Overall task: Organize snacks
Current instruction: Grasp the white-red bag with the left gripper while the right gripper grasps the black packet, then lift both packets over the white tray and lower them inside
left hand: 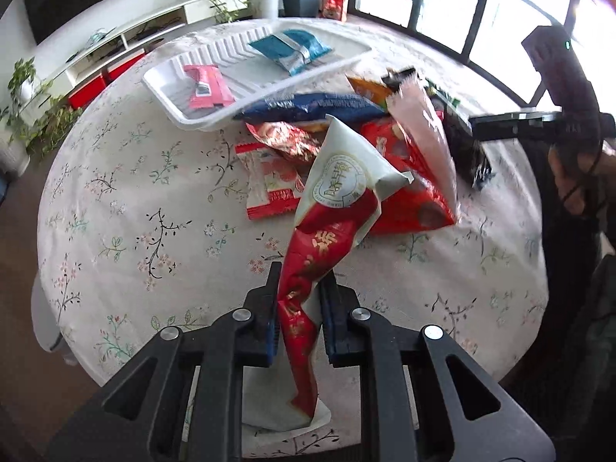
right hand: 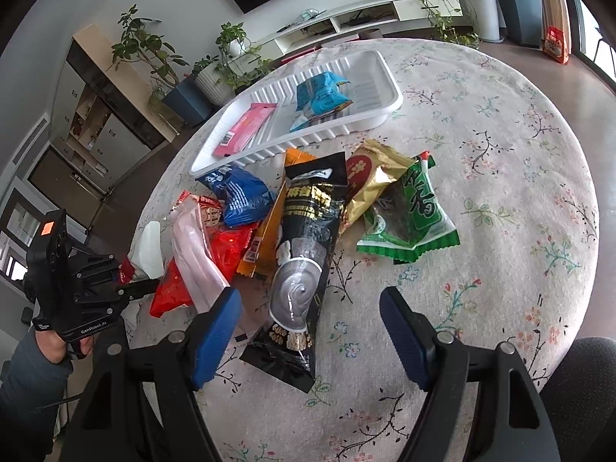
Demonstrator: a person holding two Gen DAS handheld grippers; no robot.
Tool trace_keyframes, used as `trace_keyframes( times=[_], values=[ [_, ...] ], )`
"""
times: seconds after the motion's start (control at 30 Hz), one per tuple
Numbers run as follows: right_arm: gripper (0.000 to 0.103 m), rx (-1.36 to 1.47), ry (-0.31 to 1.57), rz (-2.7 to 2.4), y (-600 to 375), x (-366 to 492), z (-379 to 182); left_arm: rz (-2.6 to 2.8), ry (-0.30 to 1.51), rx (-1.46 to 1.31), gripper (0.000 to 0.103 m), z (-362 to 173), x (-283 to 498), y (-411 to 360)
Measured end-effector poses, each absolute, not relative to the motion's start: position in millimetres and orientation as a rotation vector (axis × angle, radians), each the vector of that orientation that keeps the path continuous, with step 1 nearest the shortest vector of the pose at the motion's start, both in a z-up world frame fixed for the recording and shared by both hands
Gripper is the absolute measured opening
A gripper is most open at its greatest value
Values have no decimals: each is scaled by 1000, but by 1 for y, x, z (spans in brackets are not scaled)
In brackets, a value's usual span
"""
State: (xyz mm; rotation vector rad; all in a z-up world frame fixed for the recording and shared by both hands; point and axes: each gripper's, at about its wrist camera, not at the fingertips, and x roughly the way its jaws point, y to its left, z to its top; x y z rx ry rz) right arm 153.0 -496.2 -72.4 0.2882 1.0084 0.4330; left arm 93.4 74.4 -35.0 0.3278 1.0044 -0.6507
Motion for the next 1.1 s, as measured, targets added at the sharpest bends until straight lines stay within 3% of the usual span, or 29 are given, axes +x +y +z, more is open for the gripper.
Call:
trace_keyframes(
  times=[0.43, 0.63, 0.73, 0.87, 1.1],
  values=[
    [78, 230, 987, 429, -483, 158, -67, -573, 961, -75, 15, -15, 59, 107],
    [55, 185, 1014, 446, -467, 165, -70, -558, 935, -174, 15, -11, 46, 107],
    [52, 175, 1038, 440, -464, 163, -76, -562, 931, -198, 15, -11, 44, 102],
    [33, 217, 1057, 434, -472, 164, -81, -574, 931, -227, 15, -13, 45, 95],
    [24, 286, 1051, 440, -482, 160, -80, -577, 931, -268, 15, -16, 47, 93]
  ],
)
